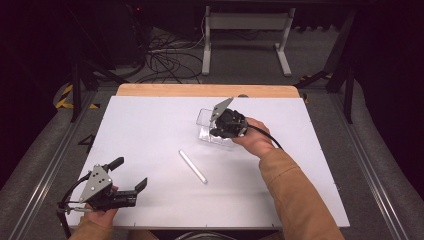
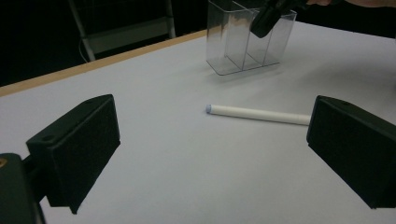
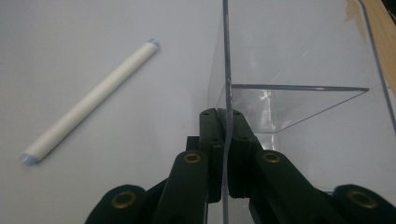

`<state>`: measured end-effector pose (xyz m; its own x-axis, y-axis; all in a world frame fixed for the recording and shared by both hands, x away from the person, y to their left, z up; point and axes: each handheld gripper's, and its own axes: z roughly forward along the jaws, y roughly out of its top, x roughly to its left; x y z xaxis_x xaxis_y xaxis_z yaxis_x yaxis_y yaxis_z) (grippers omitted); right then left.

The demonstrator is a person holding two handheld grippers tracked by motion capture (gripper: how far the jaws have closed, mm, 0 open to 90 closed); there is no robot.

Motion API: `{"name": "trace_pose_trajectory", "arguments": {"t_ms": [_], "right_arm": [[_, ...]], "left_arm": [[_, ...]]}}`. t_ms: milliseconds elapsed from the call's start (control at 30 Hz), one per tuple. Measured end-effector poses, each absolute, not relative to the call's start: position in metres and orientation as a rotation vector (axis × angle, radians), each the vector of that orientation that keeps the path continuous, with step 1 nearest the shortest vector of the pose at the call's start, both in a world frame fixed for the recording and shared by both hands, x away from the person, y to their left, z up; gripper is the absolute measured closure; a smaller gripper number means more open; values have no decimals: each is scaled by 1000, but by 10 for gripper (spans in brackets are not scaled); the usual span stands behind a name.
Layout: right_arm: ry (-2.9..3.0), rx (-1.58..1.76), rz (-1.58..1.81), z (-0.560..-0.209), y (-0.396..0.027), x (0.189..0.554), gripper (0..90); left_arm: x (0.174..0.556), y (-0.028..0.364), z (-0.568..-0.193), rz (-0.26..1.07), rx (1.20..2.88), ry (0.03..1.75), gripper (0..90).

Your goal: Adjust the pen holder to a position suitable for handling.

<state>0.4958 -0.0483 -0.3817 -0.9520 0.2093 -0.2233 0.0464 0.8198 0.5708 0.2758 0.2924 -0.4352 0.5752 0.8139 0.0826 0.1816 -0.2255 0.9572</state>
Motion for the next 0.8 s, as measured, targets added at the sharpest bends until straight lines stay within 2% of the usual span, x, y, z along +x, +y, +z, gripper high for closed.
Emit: {"name": "trace_pose_trajectory", "arguments": {"t_ms": [333,800], "right_arm": [[2822,-45,843,-378,-54,464,874],[2896,-162,811,-392,-56,464,866]], "left_arm": [[276,291,-435,731,1732,832,34],[276,291,-436,730,1736,829,34]]}}
